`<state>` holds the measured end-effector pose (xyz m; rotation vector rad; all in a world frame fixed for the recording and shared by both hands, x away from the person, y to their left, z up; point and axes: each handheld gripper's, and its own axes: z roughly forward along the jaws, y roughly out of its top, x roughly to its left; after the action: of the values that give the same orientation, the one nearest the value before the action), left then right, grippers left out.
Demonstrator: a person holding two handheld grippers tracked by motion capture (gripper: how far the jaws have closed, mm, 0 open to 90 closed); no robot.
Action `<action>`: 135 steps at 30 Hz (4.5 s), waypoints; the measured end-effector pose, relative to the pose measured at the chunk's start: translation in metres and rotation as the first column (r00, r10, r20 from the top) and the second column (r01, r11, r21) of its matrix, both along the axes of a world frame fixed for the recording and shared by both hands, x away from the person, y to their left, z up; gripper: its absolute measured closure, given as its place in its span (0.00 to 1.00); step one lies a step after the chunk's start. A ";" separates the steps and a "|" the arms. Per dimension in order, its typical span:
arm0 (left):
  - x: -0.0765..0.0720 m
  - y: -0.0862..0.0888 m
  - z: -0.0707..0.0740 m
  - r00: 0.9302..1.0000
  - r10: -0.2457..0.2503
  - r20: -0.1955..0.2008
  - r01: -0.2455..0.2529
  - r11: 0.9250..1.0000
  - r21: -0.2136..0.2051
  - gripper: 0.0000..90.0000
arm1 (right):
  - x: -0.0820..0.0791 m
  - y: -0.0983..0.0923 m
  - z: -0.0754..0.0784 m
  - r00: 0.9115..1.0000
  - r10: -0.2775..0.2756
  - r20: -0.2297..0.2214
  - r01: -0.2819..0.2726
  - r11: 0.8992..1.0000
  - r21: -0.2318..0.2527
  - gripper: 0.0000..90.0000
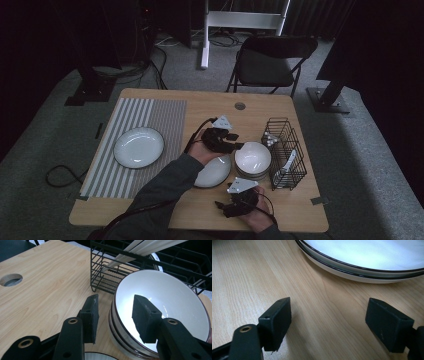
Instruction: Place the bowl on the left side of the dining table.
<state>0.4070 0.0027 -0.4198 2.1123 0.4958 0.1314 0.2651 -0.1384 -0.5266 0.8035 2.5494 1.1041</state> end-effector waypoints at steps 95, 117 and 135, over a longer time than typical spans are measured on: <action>0.016 -0.004 -0.007 0.980 0.043 -0.194 -0.066 0.991 -0.115 0.94 | 0.000 0.000 0.000 1.000 0.005 0.001 -0.005 1.000 0.003 0.24; 0.027 0.031 -0.001 0.971 0.081 -0.224 -0.120 0.978 -0.168 0.94 | 0.000 0.000 0.000 1.000 0.006 0.001 -0.006 1.000 0.004 0.24; 0.030 0.063 -0.006 0.964 0.124 -0.234 -0.168 0.969 -0.182 0.94 | 0.000 0.000 0.000 1.000 0.005 0.001 -0.005 1.000 0.003 0.24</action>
<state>0.4368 0.0652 -0.4261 1.9003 0.7673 -0.0693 0.2647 -0.1384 -0.5265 0.7977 2.5512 1.1105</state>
